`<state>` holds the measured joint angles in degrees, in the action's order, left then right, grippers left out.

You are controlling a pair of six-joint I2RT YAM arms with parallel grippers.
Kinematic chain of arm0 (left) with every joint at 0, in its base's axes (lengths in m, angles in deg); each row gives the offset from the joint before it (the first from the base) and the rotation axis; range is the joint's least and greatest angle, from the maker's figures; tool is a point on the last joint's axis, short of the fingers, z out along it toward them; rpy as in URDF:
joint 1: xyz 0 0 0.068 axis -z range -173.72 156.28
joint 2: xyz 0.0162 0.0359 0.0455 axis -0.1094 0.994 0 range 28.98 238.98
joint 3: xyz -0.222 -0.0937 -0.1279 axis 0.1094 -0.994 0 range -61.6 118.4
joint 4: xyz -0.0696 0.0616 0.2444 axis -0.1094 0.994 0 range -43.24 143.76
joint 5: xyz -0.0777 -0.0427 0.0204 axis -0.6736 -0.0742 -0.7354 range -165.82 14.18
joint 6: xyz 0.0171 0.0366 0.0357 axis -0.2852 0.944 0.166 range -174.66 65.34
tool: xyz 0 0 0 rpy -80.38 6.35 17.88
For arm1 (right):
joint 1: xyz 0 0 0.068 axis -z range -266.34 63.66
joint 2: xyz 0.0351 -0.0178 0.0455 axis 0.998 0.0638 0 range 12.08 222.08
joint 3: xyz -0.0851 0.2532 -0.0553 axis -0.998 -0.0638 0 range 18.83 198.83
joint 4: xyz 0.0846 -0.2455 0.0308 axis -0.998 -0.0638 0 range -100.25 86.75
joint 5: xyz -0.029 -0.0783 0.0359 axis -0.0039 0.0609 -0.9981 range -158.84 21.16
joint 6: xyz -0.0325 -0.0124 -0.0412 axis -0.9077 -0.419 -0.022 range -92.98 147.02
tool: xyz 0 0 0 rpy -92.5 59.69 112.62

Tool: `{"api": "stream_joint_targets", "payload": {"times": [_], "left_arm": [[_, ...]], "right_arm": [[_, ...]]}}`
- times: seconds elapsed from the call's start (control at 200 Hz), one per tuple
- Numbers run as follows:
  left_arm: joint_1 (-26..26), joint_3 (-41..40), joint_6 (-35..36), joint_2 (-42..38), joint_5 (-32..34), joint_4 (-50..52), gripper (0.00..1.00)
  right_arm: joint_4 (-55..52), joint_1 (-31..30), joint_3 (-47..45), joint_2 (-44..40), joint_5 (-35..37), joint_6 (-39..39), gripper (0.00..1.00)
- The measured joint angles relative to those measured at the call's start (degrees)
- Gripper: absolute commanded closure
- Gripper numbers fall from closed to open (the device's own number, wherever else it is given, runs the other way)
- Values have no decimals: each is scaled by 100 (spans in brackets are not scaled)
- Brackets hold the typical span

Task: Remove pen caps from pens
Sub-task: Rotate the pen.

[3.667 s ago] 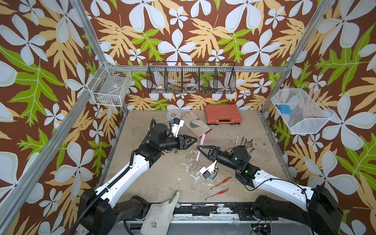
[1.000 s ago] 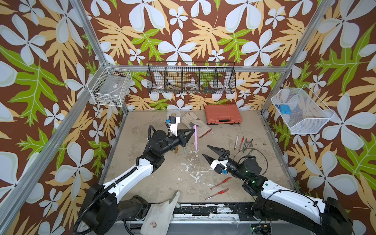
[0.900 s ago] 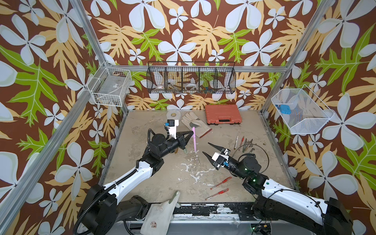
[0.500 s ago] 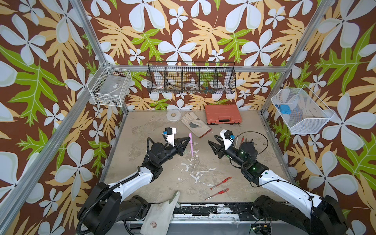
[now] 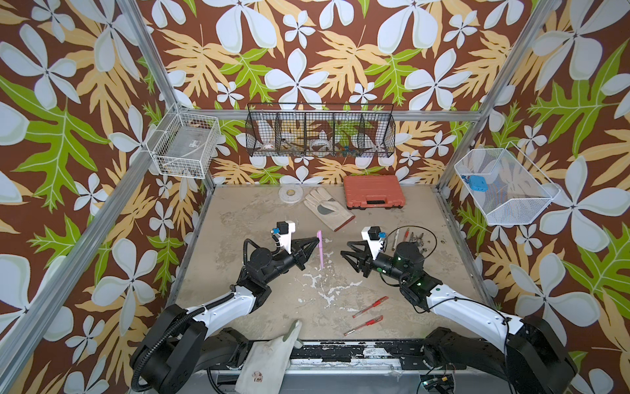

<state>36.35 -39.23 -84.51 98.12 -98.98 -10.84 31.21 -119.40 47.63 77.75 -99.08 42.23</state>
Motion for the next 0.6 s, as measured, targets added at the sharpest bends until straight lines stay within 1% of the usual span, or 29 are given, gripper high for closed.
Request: {"api": "stream_joint_targets", "payload": {"times": [0.1,0.265,0.435,0.601], "left_arm": [[0,-90,-2,31,-179,-269,100],[35,-223,-35,50,-457,-743,100],[98,-306,-168,114,-750,-1167,100],[170,-332,-208,116,-907,-1399,100]], "right_arm": [[199,-2,33,260,-481,125,53],[446,-2,35,555,-901,260,53],[649,-138,155,898,-1309,376,58],[737,-361,267,1093,-1519,361,62]]}}
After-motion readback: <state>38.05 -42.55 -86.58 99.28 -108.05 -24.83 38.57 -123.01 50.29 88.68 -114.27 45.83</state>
